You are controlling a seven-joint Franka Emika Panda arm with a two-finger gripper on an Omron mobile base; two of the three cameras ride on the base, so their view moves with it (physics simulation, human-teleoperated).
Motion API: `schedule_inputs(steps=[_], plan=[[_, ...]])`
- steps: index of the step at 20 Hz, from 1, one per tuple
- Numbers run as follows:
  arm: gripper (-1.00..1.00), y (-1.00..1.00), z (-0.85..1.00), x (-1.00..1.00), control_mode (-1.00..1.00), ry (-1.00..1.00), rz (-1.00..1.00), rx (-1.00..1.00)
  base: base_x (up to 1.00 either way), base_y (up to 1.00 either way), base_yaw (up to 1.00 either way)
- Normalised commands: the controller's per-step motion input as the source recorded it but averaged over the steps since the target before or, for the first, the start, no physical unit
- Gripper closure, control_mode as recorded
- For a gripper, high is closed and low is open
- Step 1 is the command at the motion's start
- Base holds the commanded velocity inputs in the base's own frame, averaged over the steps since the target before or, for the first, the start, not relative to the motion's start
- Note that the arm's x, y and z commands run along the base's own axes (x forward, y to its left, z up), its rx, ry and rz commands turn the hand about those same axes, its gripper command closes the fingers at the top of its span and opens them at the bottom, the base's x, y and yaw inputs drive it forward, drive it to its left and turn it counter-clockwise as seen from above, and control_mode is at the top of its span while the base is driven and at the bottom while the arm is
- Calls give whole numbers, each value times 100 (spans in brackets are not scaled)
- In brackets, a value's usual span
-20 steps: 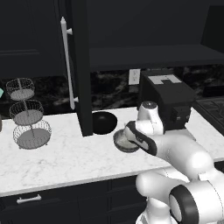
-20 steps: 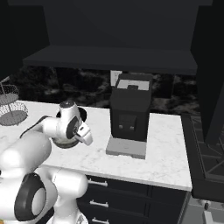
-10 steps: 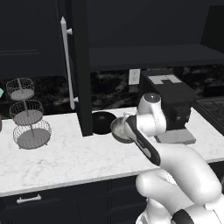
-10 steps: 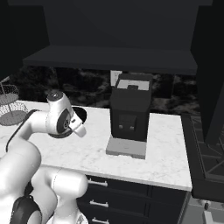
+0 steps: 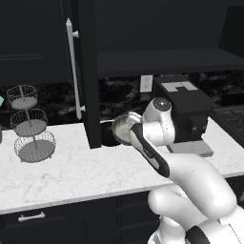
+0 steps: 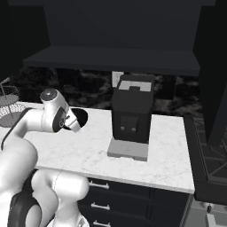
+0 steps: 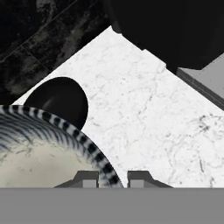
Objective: Pick up the bowls on the counter and stack them on top of one another in the open cabinet. Place the smaller bowl on top of the larger bowl.
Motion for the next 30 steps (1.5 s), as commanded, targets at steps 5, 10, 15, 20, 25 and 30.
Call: schedule_inputs(steps=[5, 10, 15, 20, 25, 30], plan=[[100, 16, 0, 73, -100, 0, 0, 4, 0, 0, 0], [100, 25, -17, 63, -100, 0, -3, 0, 0, 0, 0], [100, 22, -37, 53, -100, 0, -3, 0, 0, 0, 0], [100, 0, -37, 41, -100, 0, 0, 0, 0, 0, 0], [100, 0, -25, 47, -100, 2, 0, 0, 0, 0, 0], [100, -2, -18, 47, -100, 1, 0, 0, 0, 0, 0]])
